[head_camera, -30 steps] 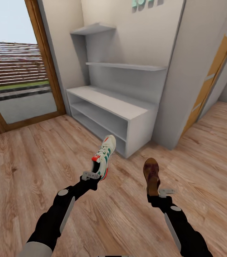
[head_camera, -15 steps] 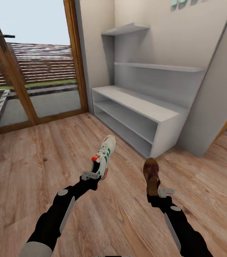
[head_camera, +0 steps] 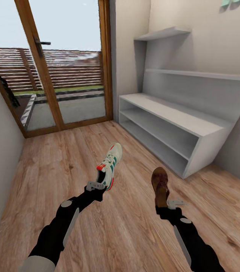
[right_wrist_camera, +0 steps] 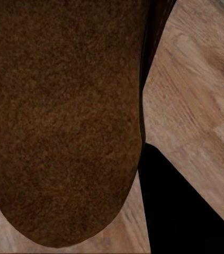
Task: Pick up the two gym shoes and the two sandals from the corridor floor and place them onto the hallstand (shoe rack) in the corridor, making sure they are on the rack and not on the floor. Arrange them so the two gym shoes are next to each other and the two sandals are next to each other.
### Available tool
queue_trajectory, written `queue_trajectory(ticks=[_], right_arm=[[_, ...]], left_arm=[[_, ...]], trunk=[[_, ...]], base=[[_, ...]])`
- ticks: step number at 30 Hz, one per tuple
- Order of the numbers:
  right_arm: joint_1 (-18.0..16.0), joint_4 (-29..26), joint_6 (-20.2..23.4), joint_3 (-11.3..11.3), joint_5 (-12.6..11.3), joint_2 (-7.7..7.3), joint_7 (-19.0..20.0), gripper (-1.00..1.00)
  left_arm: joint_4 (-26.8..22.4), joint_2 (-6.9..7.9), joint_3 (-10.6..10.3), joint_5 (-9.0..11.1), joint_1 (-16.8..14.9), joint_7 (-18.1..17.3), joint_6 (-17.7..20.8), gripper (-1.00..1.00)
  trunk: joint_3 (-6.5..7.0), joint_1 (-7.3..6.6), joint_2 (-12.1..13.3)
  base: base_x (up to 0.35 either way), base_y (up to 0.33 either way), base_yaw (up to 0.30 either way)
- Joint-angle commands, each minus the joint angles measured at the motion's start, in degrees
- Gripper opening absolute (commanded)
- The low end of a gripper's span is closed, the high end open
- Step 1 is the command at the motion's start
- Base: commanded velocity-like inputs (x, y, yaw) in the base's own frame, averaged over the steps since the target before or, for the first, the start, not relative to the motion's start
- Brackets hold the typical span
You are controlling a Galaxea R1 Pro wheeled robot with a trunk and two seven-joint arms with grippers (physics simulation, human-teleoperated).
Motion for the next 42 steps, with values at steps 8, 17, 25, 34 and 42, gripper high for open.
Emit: queue_trajectory(ticks=[8, 17, 25, 34, 42], right_arm=[[0.00, -0.14, 0.40, -0.01, -0.14, -0.01, -0.14, -1.00], [0.03, -0.14, 0.40, -0.01, -0.14, -0.01, -0.14, -1.00], [0.00, -0.14, 0.40, -0.01, -0.14, -0.01, -0.14, -1.00], [0.00, -0.14, 0.40, -0.01, -0.14, -0.01, -0.14, -1.00], [0.00, -0.14, 0.40, -0.01, -0.14, -0.01, -0.14, -1.00]], left_arm=[[-0.05, -0.03, 0.07, -0.16, -0.03, -0.27, 0.29, -1.00], [-0.05, -0.03, 0.07, -0.16, -0.03, -0.27, 0.28, -1.00], [0.42, -0.03, 0.07, -0.14, -0.03, -0.27, 0.29, -1.00], [0.56, -0.03, 0.07, -0.13, -0.03, -0.27, 0.29, -1.00], [0.73, -0.03, 0.07, -0.14, -0.03, -0.27, 0.32, -1.00]], trunk=[[0.47, 0.01, -0.02], [1.05, 0.01, -0.02], [1.62, 0.01, -0.02], [2.30, 0.01, -0.02], [2.46, 0.01, -0.02]], base=[[0.252, 0.219, 0.229], [0.281, 0.175, 0.229], [0.282, 0.172, 0.204], [0.286, 0.154, 0.167], [0.298, 0.118, 0.040]])
